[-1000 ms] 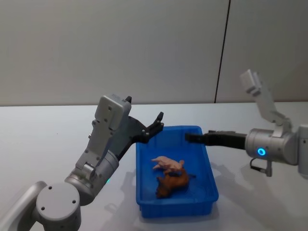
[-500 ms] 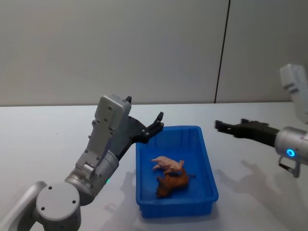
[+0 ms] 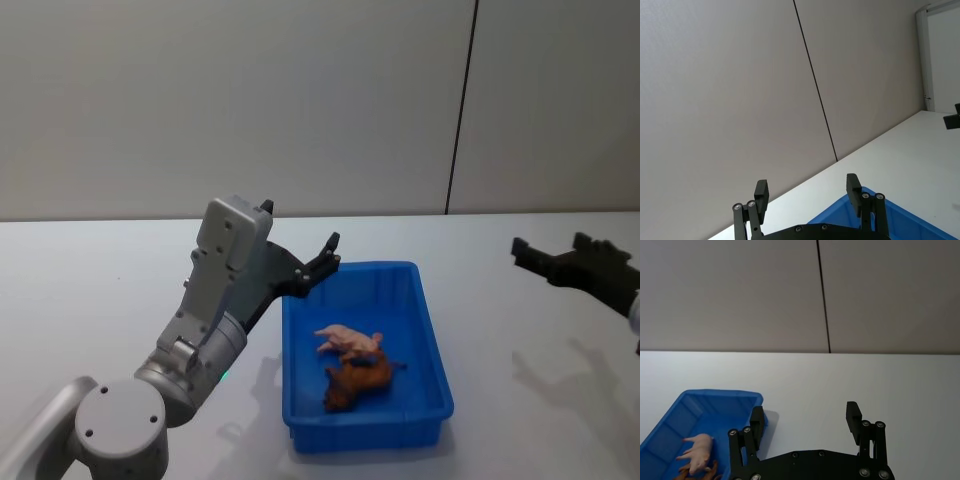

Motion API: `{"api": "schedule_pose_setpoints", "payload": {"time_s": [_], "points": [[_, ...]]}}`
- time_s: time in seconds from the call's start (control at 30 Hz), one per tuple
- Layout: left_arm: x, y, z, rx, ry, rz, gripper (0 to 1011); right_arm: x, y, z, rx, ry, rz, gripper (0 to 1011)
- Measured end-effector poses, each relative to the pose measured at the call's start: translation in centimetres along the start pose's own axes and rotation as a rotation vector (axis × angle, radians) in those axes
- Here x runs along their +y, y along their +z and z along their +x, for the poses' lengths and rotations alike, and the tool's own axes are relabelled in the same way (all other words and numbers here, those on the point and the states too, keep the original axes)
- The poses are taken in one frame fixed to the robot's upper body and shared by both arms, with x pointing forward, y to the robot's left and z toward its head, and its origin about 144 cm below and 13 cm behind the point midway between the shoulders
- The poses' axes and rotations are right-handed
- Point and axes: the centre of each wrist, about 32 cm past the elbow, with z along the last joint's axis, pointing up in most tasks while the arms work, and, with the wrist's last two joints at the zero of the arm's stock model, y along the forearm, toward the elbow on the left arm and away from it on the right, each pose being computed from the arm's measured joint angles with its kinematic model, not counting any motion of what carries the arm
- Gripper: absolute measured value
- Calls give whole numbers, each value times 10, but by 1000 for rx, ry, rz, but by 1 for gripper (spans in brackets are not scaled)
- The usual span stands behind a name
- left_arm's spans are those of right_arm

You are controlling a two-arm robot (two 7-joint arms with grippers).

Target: Pick up the two dolls from the table and place them into the box.

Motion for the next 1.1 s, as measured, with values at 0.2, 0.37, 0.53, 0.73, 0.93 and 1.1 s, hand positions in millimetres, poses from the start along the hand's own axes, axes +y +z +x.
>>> {"api": "schedule_pose_setpoints", "payload": {"time_s": [0.2, 0.37, 0.53, 0.73, 0.93, 1.1], "points": [[0, 0, 0, 0, 0, 0, 999, -9, -5, 2, -22, -30, 49, 1001], [1, 1, 4, -7, -3, 5, 999, -15, -7, 3, -34, -48, 76, 1001], [2, 6, 12, -18, 1, 10, 999, -18, -8, 4, -41, -57, 91, 1001], [10, 13, 23, -25, 26, 23, 999, -21, -10, 4, -48, -64, 106, 1001], [24, 19, 32, -17, 58, 60, 999, -22, -10, 4, -51, -69, 114, 1001], [35, 22, 36, 2, 73, 101, 999, -23, -11, 4, -54, -71, 119, 1001]]}}
